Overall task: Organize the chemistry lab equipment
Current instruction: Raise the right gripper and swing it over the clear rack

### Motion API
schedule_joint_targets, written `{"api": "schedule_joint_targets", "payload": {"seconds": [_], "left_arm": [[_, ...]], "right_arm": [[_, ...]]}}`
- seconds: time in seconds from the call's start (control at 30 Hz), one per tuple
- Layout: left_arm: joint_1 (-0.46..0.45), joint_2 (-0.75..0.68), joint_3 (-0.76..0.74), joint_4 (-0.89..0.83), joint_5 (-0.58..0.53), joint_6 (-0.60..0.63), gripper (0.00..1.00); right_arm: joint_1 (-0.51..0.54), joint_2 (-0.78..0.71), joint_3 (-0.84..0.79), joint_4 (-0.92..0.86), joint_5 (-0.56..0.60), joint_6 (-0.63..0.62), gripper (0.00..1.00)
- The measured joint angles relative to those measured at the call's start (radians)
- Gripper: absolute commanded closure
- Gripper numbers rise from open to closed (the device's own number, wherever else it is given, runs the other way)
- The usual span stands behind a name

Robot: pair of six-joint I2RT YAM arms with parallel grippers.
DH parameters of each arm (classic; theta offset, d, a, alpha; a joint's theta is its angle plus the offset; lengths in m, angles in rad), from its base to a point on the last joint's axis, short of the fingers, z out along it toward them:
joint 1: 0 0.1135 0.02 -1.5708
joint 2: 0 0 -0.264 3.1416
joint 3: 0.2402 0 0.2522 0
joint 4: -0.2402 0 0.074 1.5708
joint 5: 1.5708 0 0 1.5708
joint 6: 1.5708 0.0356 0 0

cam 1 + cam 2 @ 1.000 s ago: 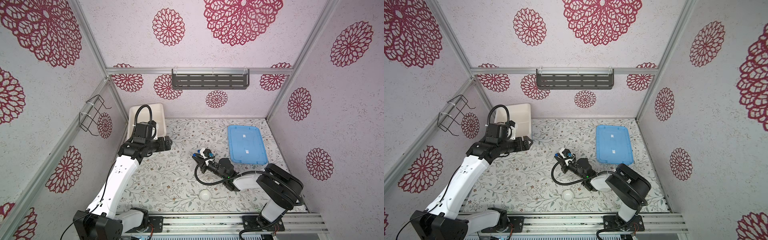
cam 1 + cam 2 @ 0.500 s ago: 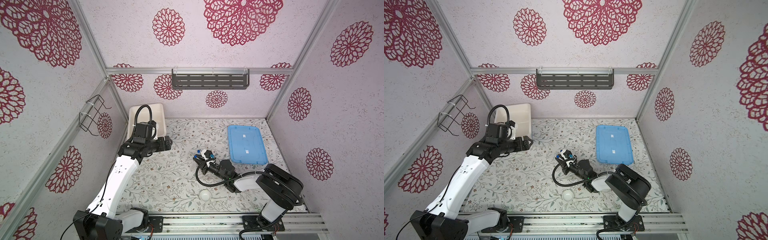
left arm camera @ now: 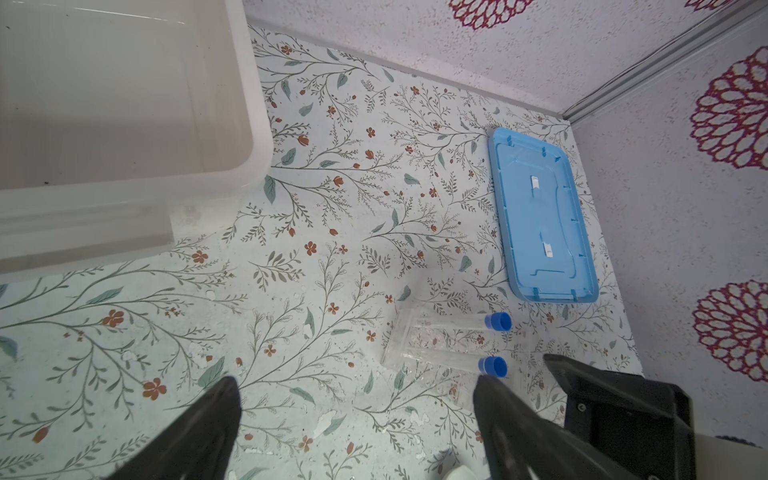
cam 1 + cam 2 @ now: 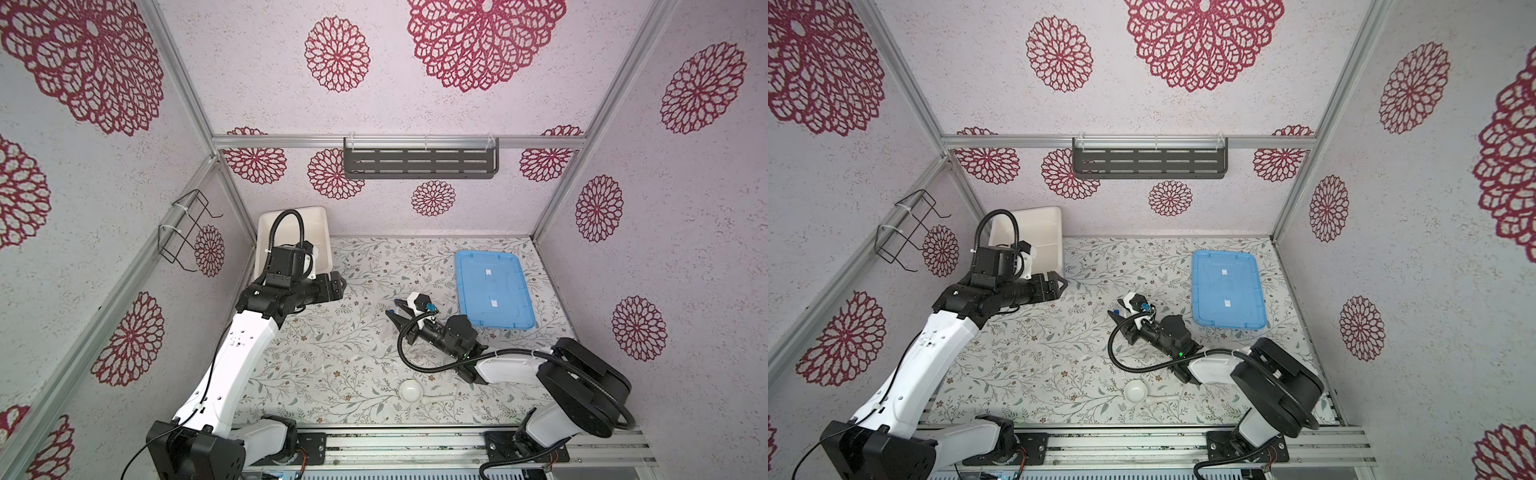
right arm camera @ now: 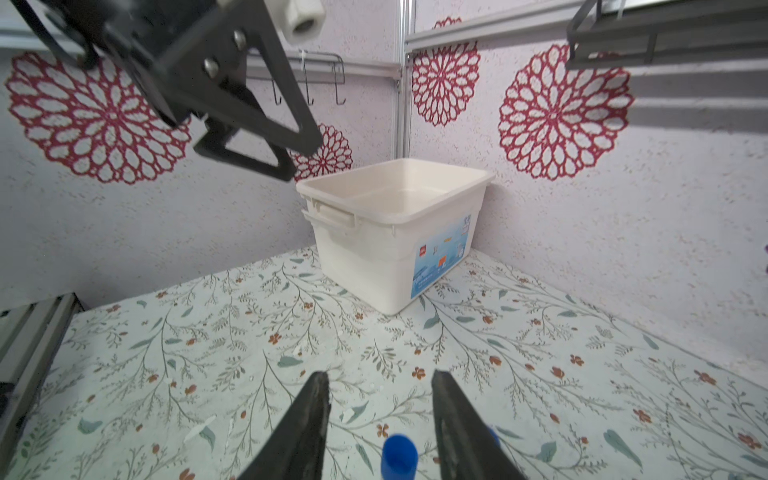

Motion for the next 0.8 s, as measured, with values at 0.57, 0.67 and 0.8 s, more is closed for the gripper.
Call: {"api": "schedule_joint_targets", "payload": {"seconds": [0.57, 0.67, 0.8], "left_arm": [[-0.043, 0.008, -0.045, 0.045, 0.029, -0.013, 0.12], [-0.043, 0.023, -0.049, 0.048, 0.024, -0.012, 0.12], [-0.043, 0.033, -0.049, 0.059, 0.024, -0.012, 0.14]], "right_arm": [[-0.089, 0.041, 0.875, -1.588, 0.016, 0.417, 0.62], [-0.085, 0.126, 0.955, -1.756, -0.014, 0.478, 0.61], [-0.079, 0.208, 1.017, -1.877, -0.034, 0.563, 0.63]]}}
